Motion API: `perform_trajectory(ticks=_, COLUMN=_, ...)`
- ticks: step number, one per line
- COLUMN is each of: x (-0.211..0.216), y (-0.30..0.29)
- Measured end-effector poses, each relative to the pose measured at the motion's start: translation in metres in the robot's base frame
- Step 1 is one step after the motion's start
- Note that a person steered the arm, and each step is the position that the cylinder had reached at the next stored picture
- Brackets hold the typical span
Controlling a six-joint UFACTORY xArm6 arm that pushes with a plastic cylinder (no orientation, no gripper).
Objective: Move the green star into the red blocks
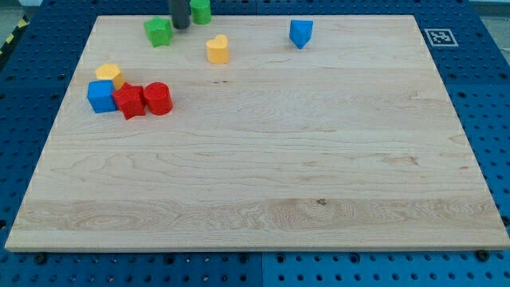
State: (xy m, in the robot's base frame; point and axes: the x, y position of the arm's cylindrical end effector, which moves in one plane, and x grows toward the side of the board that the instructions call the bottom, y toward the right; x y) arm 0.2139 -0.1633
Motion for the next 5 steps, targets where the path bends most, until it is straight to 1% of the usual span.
perform_trajectory(ticks=1, x=0.008, y=-0.031)
perform_trajectory(ticks=2, x=0.047, y=-0.024)
perform_trajectory(ticks=3, x=0.087, y=0.004)
perform_trajectory(ticks=5, x=0.096, y=0.0)
